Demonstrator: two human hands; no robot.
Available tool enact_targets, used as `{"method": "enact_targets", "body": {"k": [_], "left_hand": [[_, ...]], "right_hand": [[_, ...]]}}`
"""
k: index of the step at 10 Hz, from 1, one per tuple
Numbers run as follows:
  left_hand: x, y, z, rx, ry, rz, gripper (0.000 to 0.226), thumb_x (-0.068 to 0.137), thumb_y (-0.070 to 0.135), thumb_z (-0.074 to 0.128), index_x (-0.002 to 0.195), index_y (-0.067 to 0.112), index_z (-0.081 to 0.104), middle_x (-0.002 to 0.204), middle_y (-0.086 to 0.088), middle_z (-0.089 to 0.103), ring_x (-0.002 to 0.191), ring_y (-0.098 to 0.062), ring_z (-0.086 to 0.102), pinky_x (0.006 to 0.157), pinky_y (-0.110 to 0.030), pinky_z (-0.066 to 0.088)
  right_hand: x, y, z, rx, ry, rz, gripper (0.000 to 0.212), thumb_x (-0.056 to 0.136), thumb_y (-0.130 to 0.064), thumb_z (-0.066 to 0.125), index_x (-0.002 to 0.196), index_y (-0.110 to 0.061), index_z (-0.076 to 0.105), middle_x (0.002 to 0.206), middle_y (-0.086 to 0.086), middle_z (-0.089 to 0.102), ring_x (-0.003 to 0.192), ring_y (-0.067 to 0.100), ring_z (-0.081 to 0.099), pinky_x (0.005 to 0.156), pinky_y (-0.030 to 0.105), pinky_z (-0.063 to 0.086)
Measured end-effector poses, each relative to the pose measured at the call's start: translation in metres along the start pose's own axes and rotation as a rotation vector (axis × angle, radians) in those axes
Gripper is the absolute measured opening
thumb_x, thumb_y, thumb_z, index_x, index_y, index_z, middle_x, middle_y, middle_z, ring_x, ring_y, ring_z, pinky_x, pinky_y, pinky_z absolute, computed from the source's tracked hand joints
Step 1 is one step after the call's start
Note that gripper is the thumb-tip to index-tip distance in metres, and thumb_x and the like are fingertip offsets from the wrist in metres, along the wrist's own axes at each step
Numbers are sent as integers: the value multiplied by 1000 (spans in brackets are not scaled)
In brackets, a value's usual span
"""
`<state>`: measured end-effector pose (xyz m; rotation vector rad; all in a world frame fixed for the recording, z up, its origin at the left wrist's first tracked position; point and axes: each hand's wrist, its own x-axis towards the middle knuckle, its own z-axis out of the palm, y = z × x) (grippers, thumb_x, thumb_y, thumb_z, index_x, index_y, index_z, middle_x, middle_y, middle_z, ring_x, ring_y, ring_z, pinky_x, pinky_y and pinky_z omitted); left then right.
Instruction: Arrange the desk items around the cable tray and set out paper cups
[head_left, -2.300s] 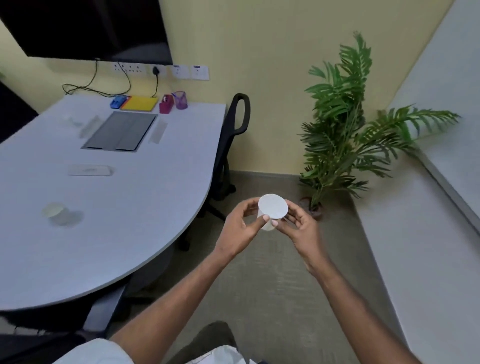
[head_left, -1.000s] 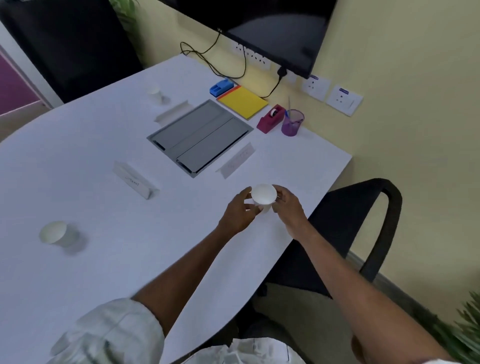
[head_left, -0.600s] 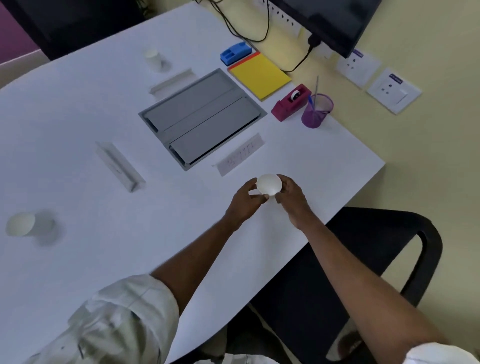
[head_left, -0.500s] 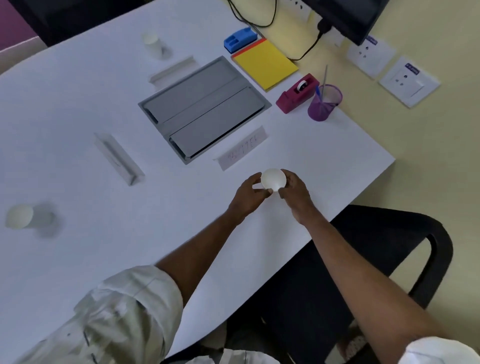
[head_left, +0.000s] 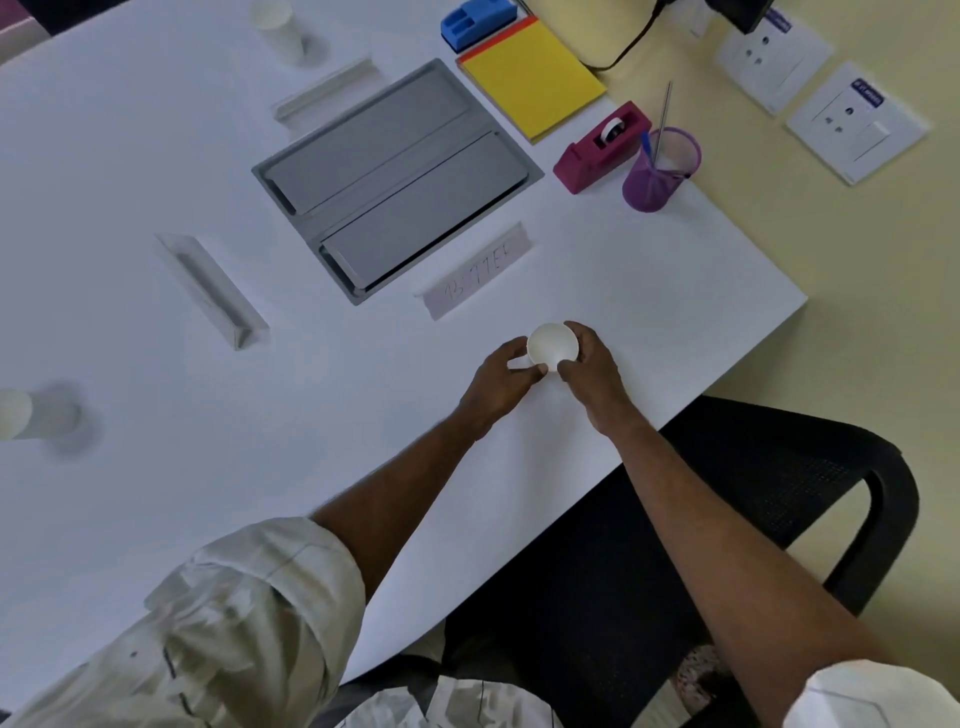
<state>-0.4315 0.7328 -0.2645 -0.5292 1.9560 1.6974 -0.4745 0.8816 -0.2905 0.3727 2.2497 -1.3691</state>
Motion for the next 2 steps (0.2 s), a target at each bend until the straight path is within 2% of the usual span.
{"method": "enact_targets", "body": {"k": [1, 2], "left_hand": [[0, -2, -3, -23, 4, -33, 65, 97, 27, 66, 154, 13, 38, 158, -5, 42, 138, -27, 50, 117, -47, 40], [-5, -12, -6, -5, 60, -40, 65, 98, 31, 64, 154, 14, 37, 158, -5, 41, 133, -24, 55, 114, -43, 43]], "right_hand": [[-3, -1, 0, -10, 23, 19, 70, 86, 5, 50, 150, -21, 40, 151, -1, 47, 137, 19, 45, 109, 32, 43], [-10, 1, 0, -73, 178, -20, 68, 90, 4, 46, 154, -17, 34, 159, 0, 39, 147, 20, 36, 120, 34, 32]]}}
